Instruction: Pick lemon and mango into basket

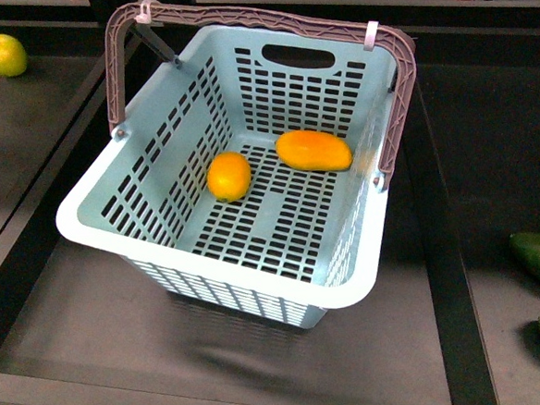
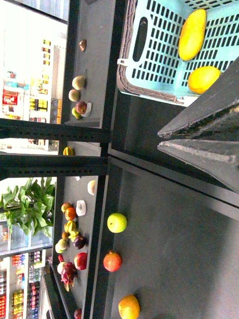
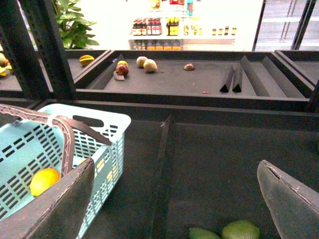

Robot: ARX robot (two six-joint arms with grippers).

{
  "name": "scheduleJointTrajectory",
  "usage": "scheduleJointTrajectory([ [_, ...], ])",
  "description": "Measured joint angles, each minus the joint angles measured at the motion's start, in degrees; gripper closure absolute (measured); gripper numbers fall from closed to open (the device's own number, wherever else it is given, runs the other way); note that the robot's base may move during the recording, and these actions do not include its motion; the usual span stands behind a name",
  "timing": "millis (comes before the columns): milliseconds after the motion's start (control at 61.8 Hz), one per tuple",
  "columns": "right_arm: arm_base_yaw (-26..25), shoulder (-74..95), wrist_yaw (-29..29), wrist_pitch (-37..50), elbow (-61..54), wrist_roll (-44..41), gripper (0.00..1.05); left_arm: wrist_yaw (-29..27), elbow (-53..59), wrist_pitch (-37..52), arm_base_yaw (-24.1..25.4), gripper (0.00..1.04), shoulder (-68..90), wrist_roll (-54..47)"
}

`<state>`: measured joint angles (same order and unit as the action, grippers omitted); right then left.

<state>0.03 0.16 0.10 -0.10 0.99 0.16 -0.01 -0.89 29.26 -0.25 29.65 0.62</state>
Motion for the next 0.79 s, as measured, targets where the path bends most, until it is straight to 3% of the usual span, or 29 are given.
scheduleJointTrajectory([
  [712,0.0,0.0,0.0,0.0,0.0,0.0,0.09,0.0,0.0,-19.0,0.0,1.01,-19.4,0.0],
  [793,0.0,0.0,0.0,0.0,0.0,0.0,0.09,0.0,0.0,-28.0,0.0,1.01,-26.6,0.0],
])
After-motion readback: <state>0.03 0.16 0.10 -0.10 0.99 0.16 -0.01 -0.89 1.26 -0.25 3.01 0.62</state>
